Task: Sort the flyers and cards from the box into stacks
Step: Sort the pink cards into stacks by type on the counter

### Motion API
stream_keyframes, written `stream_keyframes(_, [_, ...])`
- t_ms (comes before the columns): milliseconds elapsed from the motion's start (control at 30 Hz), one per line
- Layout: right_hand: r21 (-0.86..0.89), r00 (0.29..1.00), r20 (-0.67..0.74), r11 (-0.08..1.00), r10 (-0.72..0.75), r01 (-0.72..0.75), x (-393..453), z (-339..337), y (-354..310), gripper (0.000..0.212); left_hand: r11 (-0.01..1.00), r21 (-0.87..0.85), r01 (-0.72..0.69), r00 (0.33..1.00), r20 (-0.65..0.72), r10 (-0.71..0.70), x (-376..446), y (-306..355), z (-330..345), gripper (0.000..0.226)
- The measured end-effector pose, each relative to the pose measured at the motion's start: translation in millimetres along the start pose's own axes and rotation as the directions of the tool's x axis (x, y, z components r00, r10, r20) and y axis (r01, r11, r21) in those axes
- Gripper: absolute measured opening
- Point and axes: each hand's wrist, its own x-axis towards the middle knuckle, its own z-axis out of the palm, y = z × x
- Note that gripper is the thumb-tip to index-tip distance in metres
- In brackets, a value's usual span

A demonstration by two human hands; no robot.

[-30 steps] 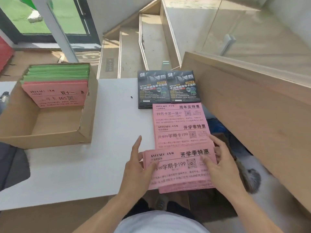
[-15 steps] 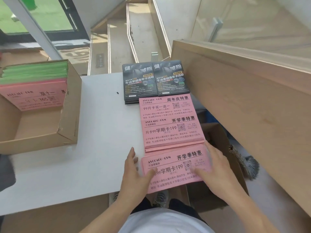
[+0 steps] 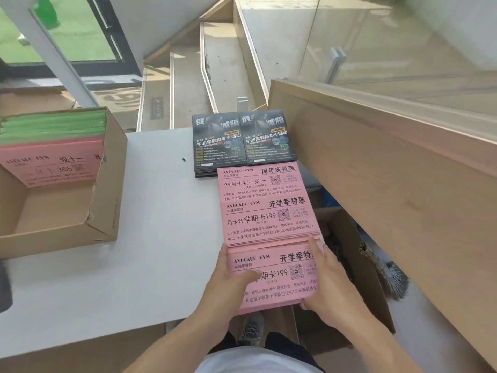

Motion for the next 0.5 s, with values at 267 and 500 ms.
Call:
stream_keyframes(267, [-0.082,0.997,0.069,0.996,-0.025,0.031,1.9,-4.8,6.2,0.137,0.999,-0.029,0.025,0.999,0.027,-0.024,-1.6,5.6,-0.6,0.071])
stream_keyframes(500, [-0.145,0.997,0.078,0.989,0.003,0.008,0.4,-7.0,0.6,0.137,0.998,-0.039,0.049,0.999,0.012,-0.049,0.3,2.0,-0.9,0.069])
